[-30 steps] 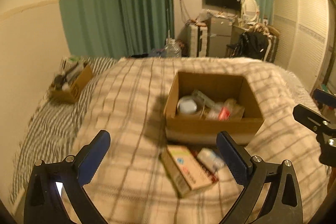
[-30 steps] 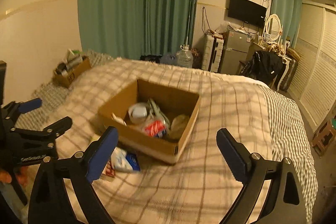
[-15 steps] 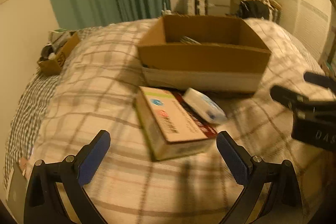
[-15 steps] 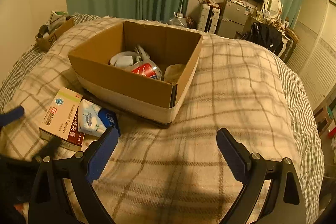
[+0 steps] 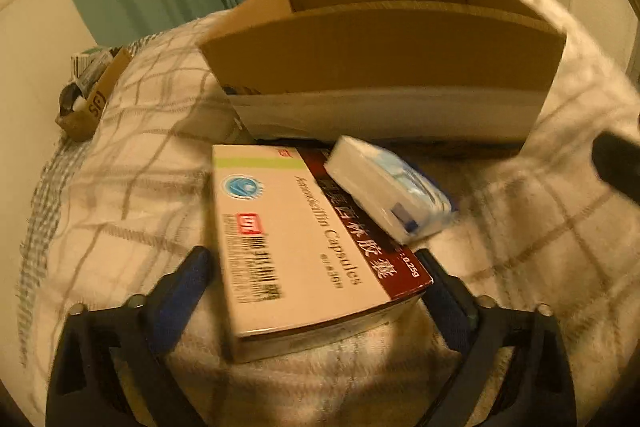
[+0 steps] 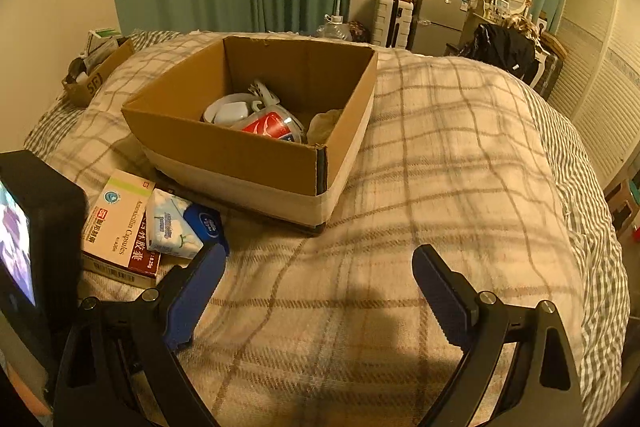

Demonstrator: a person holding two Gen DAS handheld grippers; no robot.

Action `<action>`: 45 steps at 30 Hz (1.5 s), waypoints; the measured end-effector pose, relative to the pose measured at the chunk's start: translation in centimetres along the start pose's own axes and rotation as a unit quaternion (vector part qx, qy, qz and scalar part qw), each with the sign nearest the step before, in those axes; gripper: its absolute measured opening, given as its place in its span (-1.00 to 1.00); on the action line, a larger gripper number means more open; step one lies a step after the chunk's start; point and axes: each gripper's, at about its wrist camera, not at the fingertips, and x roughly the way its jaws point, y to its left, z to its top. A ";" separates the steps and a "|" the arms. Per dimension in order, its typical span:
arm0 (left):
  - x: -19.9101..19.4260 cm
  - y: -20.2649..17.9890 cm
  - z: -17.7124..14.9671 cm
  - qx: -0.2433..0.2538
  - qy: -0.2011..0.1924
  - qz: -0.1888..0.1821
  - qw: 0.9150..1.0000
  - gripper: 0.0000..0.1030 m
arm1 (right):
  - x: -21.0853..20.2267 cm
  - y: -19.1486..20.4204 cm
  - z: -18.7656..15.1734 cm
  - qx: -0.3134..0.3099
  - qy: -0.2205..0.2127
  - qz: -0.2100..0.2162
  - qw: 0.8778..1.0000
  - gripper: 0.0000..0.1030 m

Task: Organize objects

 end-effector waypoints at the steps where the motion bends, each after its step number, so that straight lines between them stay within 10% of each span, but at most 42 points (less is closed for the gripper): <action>1: -0.4 0.5 0.0 -0.008 -0.005 -0.010 1.000 0.76 | 0.0 0.0 0.0 0.001 0.000 0.000 1.000 0.84; 11: -4.9 7.2 0.3 -0.059 -0.047 -0.053 0.996 0.63 | -0.7 2.0 -0.1 -0.045 -0.015 0.009 0.999 0.84; 18: -5.1 11.1 0.5 -0.086 -0.065 -0.047 0.993 0.62 | 1.2 7.5 0.3 -0.114 0.030 0.044 0.992 0.84; 30: -3.0 12.5 -0.5 -0.102 -0.048 -0.075 0.991 0.62 | 8.3 9.7 1.2 -0.059 0.133 0.119 0.982 0.84; 34: -3.0 12.6 -0.6 -0.103 -0.049 -0.080 0.990 0.62 | 9.1 9.9 1.1 -0.054 0.152 0.144 0.976 0.45; 45: -5.6 11.5 -1.0 -0.087 -0.071 -0.081 0.990 0.60 | 2.1 8.8 0.2 -0.079 0.068 0.082 0.991 0.41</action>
